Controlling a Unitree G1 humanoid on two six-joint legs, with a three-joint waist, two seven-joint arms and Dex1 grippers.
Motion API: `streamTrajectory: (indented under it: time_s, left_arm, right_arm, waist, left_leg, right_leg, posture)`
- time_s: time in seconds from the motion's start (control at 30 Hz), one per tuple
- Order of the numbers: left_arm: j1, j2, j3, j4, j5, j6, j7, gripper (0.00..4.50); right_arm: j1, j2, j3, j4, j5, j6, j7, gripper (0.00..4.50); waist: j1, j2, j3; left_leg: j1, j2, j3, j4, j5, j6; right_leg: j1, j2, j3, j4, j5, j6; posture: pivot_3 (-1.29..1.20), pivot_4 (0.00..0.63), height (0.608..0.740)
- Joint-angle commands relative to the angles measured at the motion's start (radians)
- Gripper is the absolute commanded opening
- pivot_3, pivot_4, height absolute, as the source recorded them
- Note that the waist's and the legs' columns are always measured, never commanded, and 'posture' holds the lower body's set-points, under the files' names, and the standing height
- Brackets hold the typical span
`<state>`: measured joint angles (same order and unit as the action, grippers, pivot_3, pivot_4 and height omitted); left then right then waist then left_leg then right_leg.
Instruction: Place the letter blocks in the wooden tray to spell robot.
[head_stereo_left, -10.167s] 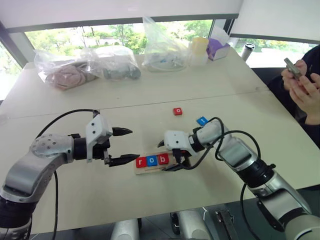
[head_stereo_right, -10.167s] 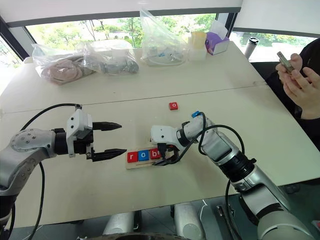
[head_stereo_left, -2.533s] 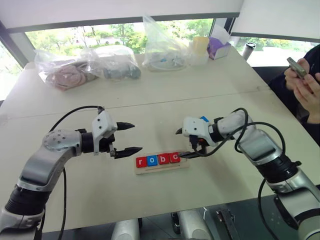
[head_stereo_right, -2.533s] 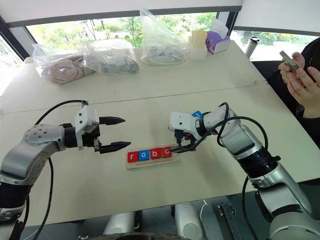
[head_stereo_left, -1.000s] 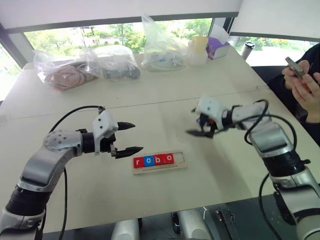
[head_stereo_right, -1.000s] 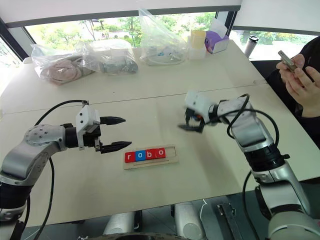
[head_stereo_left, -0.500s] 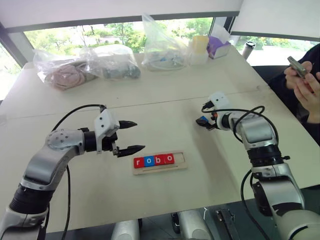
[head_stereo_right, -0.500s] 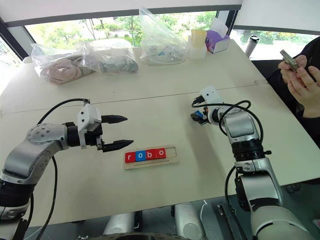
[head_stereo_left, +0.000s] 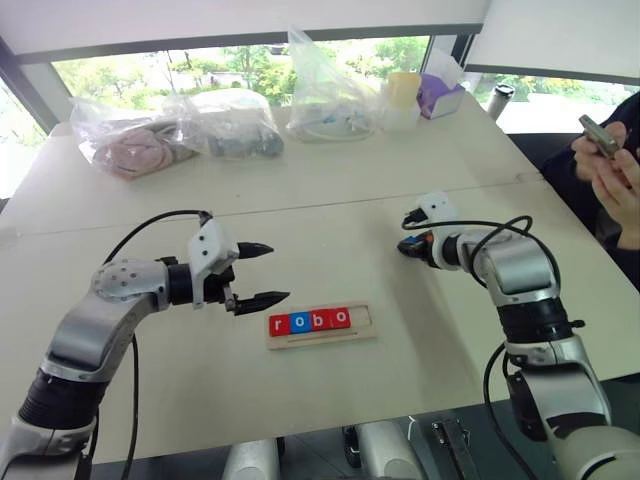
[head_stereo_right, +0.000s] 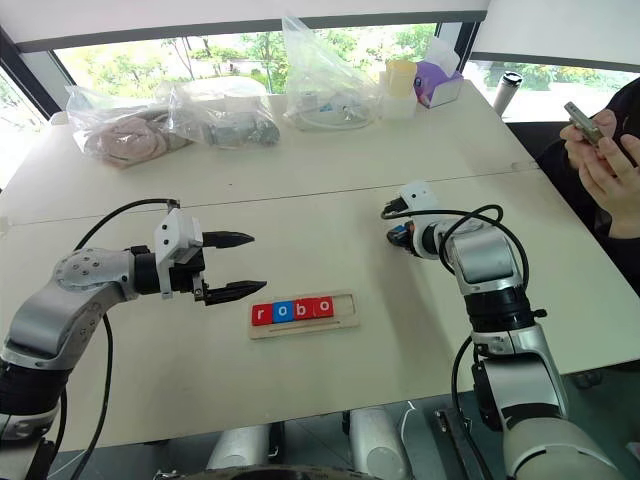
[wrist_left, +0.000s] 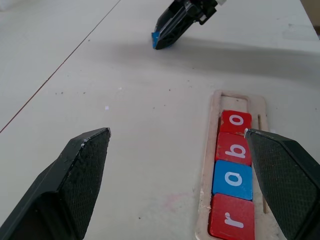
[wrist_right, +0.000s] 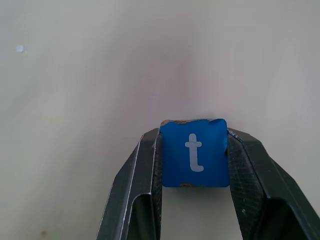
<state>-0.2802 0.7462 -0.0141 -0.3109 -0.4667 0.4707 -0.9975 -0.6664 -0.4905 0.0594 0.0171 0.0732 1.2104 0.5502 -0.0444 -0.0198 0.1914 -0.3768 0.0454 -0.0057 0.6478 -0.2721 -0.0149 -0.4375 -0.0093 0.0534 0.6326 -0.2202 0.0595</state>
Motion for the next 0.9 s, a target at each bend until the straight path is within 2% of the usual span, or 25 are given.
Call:
streamTrajectory:
  time_s: [0.03, 0.13, 0.3, 0.43, 0.53, 0.77, 0.9]
  left_arm:
    - [0.0, 0.001, 0.02, -0.019, -0.003, -0.016, 0.0, 4.5]
    - [0.001, 0.002, 0.018, -0.011, -0.002, -0.022, -0.007, 4.5]
    - [0.013, -0.006, 0.001, 0.0, 0.003, -0.035, -0.021, 4.5]
    - [0.01, -0.007, -0.002, 0.006, -0.005, -0.043, -0.044, 4.5]
    - [0.008, -0.007, -0.015, 0.013, 0.007, -0.06, -0.063, 4.5]
    - [0.009, -0.01, -0.013, 0.019, 0.017, -0.072, -0.077, 4.5]
    - [0.007, -0.011, -0.013, 0.02, 0.02, -0.073, -0.073, 4.5]
  right_arm:
    - [0.026, -0.015, -0.041, -0.174, 0.012, 0.179, -0.053, 1.16]
    - [0.11, 0.017, -0.136, -0.413, 0.036, 0.39, -0.125, 1.16]
    - [0.353, -0.019, -0.218, -0.695, 0.211, 0.404, -0.217, 1.16]
    - [0.411, 0.068, -0.323, -0.725, 0.331, 0.404, -0.386, 1.16]
    - [0.446, 0.087, -0.347, -0.714, 0.422, 0.404, -0.51, 1.16]
    - [0.494, 0.072, -0.394, -0.71, 0.827, 0.404, -0.812, 1.16]
    - [0.472, 0.027, -0.413, -0.65, 1.098, 0.404, -1.022, 3.11]
  waist:
    - [0.0, 0.0, 0.0]
    - [0.003, 0.0, 0.0]
    - [0.003, 0.0, 0.0]
    - [-0.007, 0.0, 0.0]
    - [-0.006, 0.0, 0.0]
    - [-0.002, -0.001, -0.001]
    - [-0.002, -0.001, -0.001]
  left_leg:
    - [0.0, 0.0, 0.0, 0.0, 0.0, 0.0]
    - [-0.002, 0.0, 0.0, 0.0, 0.0, 0.0]
    - [-0.006, 0.0, -0.002, 0.0, 0.0, 0.0]
    - [-0.007, 0.0, 0.0, 0.001, 0.0, 0.0]
    - [-0.006, 0.0, -0.001, 0.002, 0.0, 0.0]
    - [-0.007, 0.0, -0.001, 0.001, 0.0, 0.0]
    - [-0.008, 0.0, -0.001, 0.001, 0.0, 0.0]
  right_leg:
    - [0.0, 0.0, 0.0, 0.0, 0.0, 0.0]
    - [-0.002, 0.0, 0.0, 0.0, -0.002, 0.003]
    - [-0.005, 0.0, -0.001, -0.001, -0.002, 0.004]
    - [-0.005, 0.0, 0.0, -0.001, -0.002, 0.003]
    - [-0.005, 0.0, 0.0, -0.001, -0.001, 0.002]
    - [-0.005, 0.0, 0.0, -0.002, -0.002, 0.003]
    - [-0.005, 0.0, 0.0, -0.002, -0.002, 0.003]
  posture:
    - [0.0, 0.15, 0.74]
    - [0.0, 0.15, 0.74]
    - [0.0, 0.15, 0.74]
    - [0.0, 0.15, 0.74]
    - [0.0, 0.15, 0.74]
    - [0.0, 0.15, 0.74]
    - [0.0, 0.15, 0.74]
